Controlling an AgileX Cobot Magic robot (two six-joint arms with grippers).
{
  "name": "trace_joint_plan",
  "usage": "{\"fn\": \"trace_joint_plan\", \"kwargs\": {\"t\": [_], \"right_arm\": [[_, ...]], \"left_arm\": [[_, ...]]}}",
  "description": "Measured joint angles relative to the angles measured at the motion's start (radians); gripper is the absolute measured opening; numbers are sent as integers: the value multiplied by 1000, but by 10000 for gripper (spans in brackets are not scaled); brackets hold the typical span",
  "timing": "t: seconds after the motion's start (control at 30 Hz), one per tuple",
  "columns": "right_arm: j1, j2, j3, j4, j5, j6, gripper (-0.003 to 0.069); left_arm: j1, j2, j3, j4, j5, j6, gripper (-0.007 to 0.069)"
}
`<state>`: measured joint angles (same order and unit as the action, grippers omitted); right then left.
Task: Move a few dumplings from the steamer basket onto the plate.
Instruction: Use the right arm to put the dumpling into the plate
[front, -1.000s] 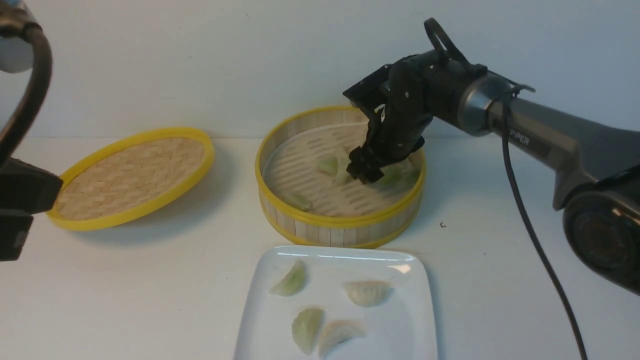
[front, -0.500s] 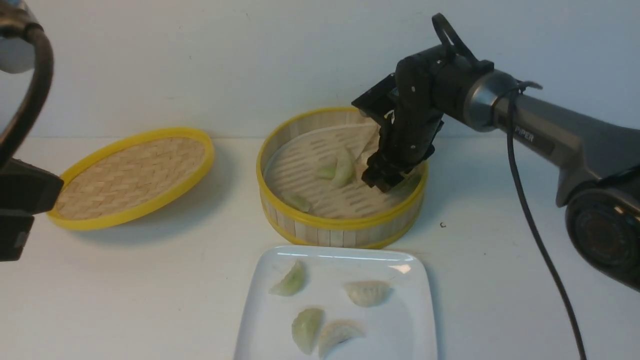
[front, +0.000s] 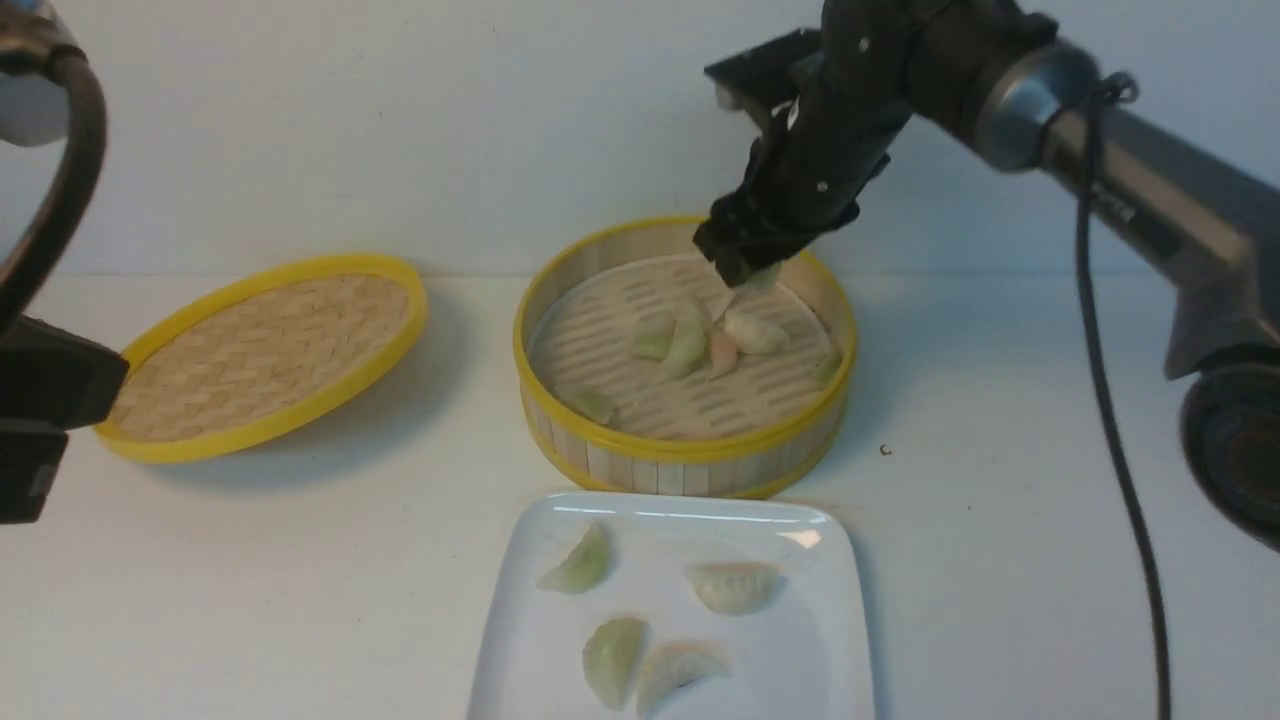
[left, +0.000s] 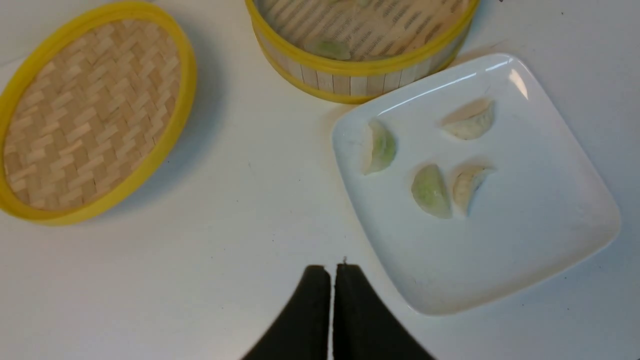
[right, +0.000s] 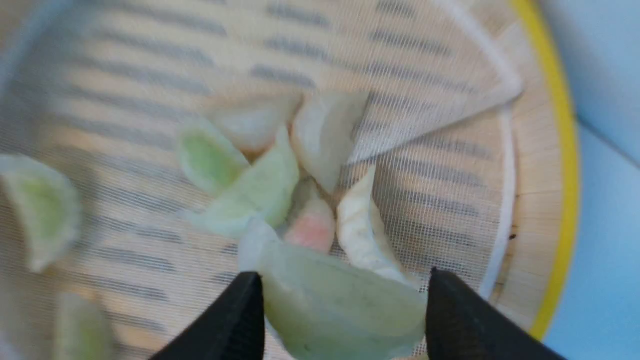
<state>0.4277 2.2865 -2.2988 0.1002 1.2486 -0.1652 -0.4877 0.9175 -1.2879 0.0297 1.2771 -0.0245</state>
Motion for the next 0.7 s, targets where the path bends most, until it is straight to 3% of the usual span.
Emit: {"fn": "trace_joint_plan", "kwargs": {"t": [0.1, 0.3, 0.57, 0.7], "right_arm": [[0, -96, 63, 50, -1, 8, 381], [20, -365, 418, 149, 0, -14, 379], [144, -535, 867, 164, -9, -17, 379], [213, -518, 1031, 167, -107, -17, 379]], "left_arm": [[0, 0, 0, 0, 0, 0, -6], [0, 0, 0, 0, 0, 0, -6], [0, 0, 0, 0, 0, 0, -6], [0, 0, 0, 0, 0, 0, -6]]}}
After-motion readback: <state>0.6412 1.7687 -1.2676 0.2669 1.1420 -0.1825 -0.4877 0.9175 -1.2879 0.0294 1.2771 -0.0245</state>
